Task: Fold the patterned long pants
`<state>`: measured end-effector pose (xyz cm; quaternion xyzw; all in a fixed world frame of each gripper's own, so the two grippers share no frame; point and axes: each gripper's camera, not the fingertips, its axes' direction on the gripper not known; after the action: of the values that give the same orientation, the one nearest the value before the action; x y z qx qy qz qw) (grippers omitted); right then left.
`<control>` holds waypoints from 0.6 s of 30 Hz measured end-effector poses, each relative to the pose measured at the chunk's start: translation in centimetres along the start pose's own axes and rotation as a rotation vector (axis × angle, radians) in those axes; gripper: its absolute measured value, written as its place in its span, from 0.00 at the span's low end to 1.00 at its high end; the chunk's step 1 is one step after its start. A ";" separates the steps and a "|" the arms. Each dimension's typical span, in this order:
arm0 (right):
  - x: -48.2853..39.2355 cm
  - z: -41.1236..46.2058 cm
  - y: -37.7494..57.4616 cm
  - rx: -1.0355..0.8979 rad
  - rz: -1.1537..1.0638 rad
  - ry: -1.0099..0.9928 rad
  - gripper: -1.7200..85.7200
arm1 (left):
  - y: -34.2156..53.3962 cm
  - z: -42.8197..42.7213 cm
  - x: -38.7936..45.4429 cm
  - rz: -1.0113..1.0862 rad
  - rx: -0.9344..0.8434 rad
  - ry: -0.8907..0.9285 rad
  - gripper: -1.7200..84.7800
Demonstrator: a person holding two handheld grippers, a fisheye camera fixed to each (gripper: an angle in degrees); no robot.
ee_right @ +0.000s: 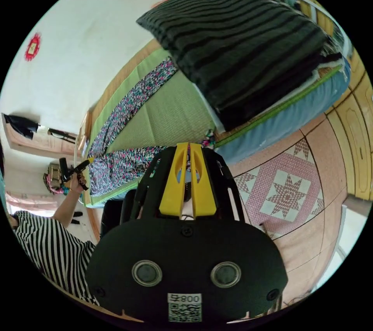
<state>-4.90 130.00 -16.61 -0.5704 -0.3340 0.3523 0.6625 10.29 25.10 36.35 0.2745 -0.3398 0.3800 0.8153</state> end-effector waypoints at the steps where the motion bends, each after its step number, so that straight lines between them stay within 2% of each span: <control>1: -1.8 1.5 -0.7 -0.038 -0.061 0.019 0.03 | 0.6 -0.5 0.0 -0.020 0.018 -0.008 0.03; 6: -9.0 8.9 -2.4 -0.205 -0.275 0.101 0.02 | 5.0 -2.1 -1.8 -0.215 0.007 -0.200 0.02; 8: -12.1 11.8 -2.2 -0.255 -0.361 0.205 0.02 | 7.6 -3.1 -3.6 -0.383 0.011 -0.343 0.02; 11: -14.6 13.7 -1.9 -0.230 -0.397 0.335 0.02 | 9.9 -3.6 -5.9 -0.542 -0.008 -0.436 0.02; 13: -15.3 14.2 -2.1 -0.230 -0.393 0.357 0.02 | 10.5 -3.0 -6.8 -0.566 -0.115 -0.549 0.02; 14: -15.7 14.4 -2.2 -0.229 -0.385 0.356 0.02 | 10.7 -3.0 -6.8 -0.521 -0.089 -0.532 0.02; 16: -16.2 14.7 -2.4 -0.228 -0.377 0.358 0.02 | 11.0 -3.5 -7.4 -0.590 -0.069 -0.514 0.02; 18: -16.8 15.1 -2.8 -0.234 -0.371 0.346 0.02 | 11.2 -3.9 -7.9 -0.619 -0.078 -0.572 0.02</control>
<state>-26.30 123.27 -12.58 -0.6238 -0.3529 0.0813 0.6926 -1.21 30.66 30.02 0.4268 -0.4681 0.0125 0.7737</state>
